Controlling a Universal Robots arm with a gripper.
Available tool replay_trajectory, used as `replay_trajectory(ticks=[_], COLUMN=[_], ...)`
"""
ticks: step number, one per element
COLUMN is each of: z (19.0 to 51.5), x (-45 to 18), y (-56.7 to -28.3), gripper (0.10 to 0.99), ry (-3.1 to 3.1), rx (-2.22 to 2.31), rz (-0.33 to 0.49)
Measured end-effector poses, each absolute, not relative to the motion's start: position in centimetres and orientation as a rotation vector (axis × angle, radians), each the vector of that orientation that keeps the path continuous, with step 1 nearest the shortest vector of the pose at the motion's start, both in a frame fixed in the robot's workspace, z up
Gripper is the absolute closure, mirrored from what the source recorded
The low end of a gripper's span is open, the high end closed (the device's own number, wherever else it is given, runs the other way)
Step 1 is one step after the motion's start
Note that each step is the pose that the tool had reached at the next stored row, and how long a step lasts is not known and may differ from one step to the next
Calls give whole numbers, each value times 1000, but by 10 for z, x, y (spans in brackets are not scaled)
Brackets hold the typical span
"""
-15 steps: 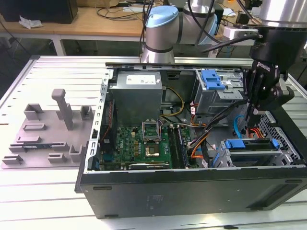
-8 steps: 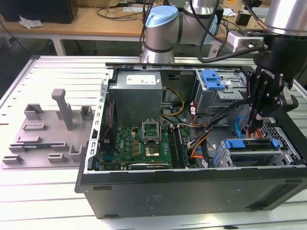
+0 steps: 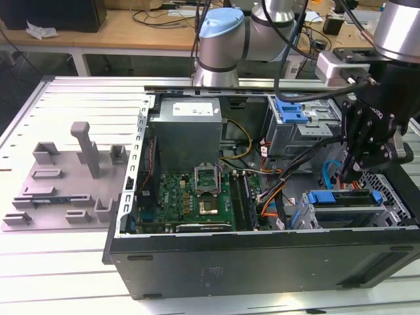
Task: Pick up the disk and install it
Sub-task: 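Insert the second disk wire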
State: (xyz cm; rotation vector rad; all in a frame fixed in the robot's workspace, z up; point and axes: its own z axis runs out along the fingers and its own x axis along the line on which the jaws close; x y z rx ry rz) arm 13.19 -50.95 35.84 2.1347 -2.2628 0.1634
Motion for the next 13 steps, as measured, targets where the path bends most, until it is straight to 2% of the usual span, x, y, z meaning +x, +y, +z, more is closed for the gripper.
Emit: replay_trajectory(ticks=[13], z=[354], x=[130], y=[-531], gripper=[922], ry=[-2276], rx=[2214], rz=[77])
